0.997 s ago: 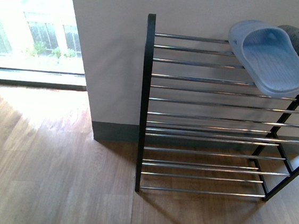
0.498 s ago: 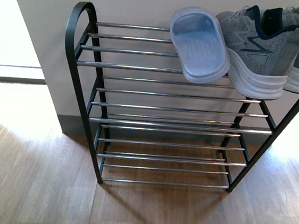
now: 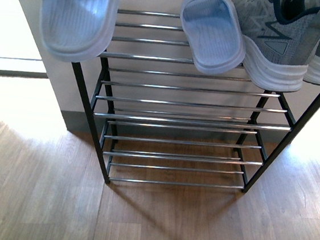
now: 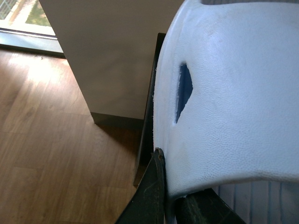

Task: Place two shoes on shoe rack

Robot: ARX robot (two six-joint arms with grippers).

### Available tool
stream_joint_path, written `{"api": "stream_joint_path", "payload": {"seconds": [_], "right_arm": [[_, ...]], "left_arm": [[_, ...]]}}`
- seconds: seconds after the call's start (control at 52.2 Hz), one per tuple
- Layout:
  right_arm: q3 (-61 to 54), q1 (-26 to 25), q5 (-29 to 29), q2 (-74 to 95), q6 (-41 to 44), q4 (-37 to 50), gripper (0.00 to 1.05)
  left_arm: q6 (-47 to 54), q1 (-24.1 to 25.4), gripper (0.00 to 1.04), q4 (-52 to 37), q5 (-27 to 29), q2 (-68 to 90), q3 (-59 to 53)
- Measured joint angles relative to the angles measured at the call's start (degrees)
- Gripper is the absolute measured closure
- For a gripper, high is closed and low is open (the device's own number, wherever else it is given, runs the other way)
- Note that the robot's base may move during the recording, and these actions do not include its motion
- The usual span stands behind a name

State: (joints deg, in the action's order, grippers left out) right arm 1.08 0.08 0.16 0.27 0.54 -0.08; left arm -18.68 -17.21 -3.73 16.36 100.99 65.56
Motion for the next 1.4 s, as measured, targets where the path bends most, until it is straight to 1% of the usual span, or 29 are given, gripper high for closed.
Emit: {"api": "stream_joint_path", "payload": {"seconds": [0.134, 0.268, 0.383, 0.422, 0.46, 0.575, 0.633, 0.671, 0.748, 0.767, 0.786, 0.882, 0.901, 0.92, 0.939, 0.978, 1.035, 1.073, 1.093, 1.15, 1.227, 1.246, 1.284, 1.361, 1.399], "right_arm": [[0.00, 0.00, -0.02, 0.00, 0.00, 0.00, 0.09], [0.00, 0.00, -0.02, 0.00, 0.00, 0.00, 0.09], [0.00, 0.00, 0.00, 0.00, 0.00, 0.00, 0.09], [0.00, 0.00, -0.02, 0.00, 0.00, 0.00, 0.09], [0.02, 0.00, -0.02, 0.00, -0.02, 0.00, 0.09], [0.00, 0.00, 0.00, 0.00, 0.00, 0.00, 0.09], [0.00, 0.00, -0.02, 0.00, 0.00, 0.00, 0.09], [0.00, 0.00, -0.02, -0.02, 0.00, 0.00, 0.09], [0.00, 0.00, -0.02, 0.00, 0.00, 0.00, 0.09], [0.00, 0.00, -0.02, 0.00, 0.00, 0.00, 0.09], [0.00, 0.00, 0.00, 0.00, -0.02, 0.00, 0.09], [0.02, 0.00, -0.02, 0.00, -0.02, 0.00, 0.09], [0.00, 0.00, -0.02, 0.00, 0.00, 0.00, 0.09], [0.02, 0.00, -0.02, 0.00, 0.00, 0.00, 0.09], [0.00, 0.00, -0.02, 0.00, 0.00, 0.00, 0.09], [0.00, 0.00, 0.00, 0.00, -0.02, 0.00, 0.09], [0.00, 0.00, -0.02, 0.00, -0.02, 0.00, 0.09], [0.00, 0.00, -0.02, 0.00, -0.02, 0.00, 0.09], [0.00, 0.00, -0.02, 0.00, -0.02, 0.00, 0.09], [0.00, 0.00, -0.02, 0.00, 0.00, 0.00, 0.09], [0.00, 0.00, -0.04, 0.00, 0.00, 0.00, 0.09], [0.00, 0.00, -0.04, 0.00, -0.02, 0.00, 0.09], [0.02, 0.00, -0.02, 0.00, 0.00, 0.00, 0.09], [0.02, 0.00, -0.02, 0.00, 0.00, 0.00, 0.09], [0.00, 0.00, -0.02, 0.00, 0.00, 0.00, 0.09]], "left_arm": [[1.95, 0.02, 1.03, 1.57, 0.04, 8.96, 7.41], [3.08, -0.15, 1.03, 4.17, -2.69, 18.32, 16.06], [2.99, -0.81, 1.03, 7.21, -2.49, 23.74, 22.38], [2.82, -0.85, 1.03, 8.81, -1.53, 25.22, 24.28], [2.08, -0.98, 1.01, 10.10, -0.57, 26.47, 25.99], [-0.22, -0.96, 0.85, 12.35, -1.84, 27.82, 28.22], [-1.31, -0.96, 0.74, 12.15, -3.96, 27.28, 28.15], [-2.16, -1.22, 0.65, 11.52, -6.32, 25.92, 27.06], [-2.10, -2.36, 0.51, 10.62, -7.74, 21.18, 22.64], [-1.88, -2.54, 0.49, 10.60, -7.85, 20.41, 22.05], [-1.31, -3.19, 0.44, 10.32, -7.43, 17.86, 20.09], [1.33, -5.42, 0.26, 9.88, -5.14, 6.91, 13.53], [3.21, -5.95, 0.21, 9.16, -3.06, 2.95, 11.10], [4.96, -6.27, 0.18, 7.56, -1.03, 0.15, 9.01], [6.93, -6.36, 0.20, 3.69, 1.22, -2.91, 6.08], [10.21, -6.27, 0.27, -6.60, 3.93, -8.74, -0.33], [13.51, -4.96, 0.38, -20.41, 3.93, -16.37, -9.14], [14.95, -3.61, 0.45, -27.15, 3.32, -20.31, -14.49], [15.78, -2.62, 0.50, -30.75, 2.95, -22.49, -18.05], [16.65, -0.59, 0.61, -34.91, 1.90, -25.44, -24.41], [17.27, 1.14, 0.73, -36.63, -0.09, -26.95, -30.82], [17.44, 1.64, 0.79, -37.09, -1.03, -27.54, -33.35], [17.64, 2.27, 0.86, -37.68, -2.19, -28.65, -36.24], [17.86, 4.22, 1.04, -39.26, -4.28, -33.03, -41.40], [17.99, 5.38, 1.03, -39.82, -4.81, -35.21, -43.41]]}}
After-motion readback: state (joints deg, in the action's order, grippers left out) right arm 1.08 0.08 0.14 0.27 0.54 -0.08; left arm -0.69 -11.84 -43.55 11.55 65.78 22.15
